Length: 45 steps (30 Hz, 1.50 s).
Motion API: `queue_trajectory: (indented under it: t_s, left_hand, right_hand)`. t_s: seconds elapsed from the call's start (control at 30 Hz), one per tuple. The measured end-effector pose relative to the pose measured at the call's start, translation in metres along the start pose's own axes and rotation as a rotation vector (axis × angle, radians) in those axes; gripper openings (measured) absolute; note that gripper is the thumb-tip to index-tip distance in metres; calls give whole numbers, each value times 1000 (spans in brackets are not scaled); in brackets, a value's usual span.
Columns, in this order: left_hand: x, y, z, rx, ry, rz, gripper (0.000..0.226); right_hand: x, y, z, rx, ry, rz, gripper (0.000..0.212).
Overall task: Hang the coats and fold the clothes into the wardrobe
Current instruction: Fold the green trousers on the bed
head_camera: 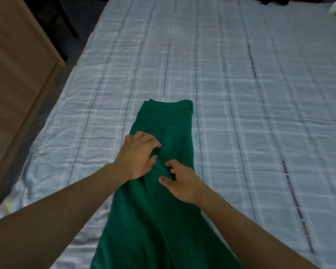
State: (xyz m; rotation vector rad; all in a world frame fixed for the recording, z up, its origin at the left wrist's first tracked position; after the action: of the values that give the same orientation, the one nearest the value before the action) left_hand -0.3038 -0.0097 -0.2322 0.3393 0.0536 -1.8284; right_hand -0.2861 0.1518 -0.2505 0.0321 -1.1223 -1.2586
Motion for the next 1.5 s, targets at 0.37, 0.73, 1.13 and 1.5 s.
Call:
queue_trajectory:
  t_s: [0.37, 0.73, 1.13, 1.5]
  left_hand:
    - [-115, 76, -52, 274, -94, -417, 52]
    - [-164, 138, -42, 76, -137, -412, 20]
    - [-94, 239, 0, 35, -27, -303, 26]
    - [-15, 316, -49, 150, -28, -269, 38]
  right_hand:
    - [-73, 98, -17, 21, 37, -109, 50]
    - [-121, 195, -22, -258, 274, -132, 11]
    - [12, 264, -129, -134, 243, 42, 18]
    - [36, 259, -273, 12, 59, -98, 23]
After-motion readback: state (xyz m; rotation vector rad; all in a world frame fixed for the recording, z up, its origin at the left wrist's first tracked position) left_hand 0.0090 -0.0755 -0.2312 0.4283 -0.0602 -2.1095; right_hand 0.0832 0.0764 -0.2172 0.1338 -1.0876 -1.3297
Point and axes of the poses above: each hand's wrist, its own y-axis away from the middle knuckle, its own z-axis out of the back of the hand, x = y × z, the point moved 4 cm from there along -y, towards the middle knuckle, and after that the axes turned 6 degrees about -z, right-handed, at the moved point
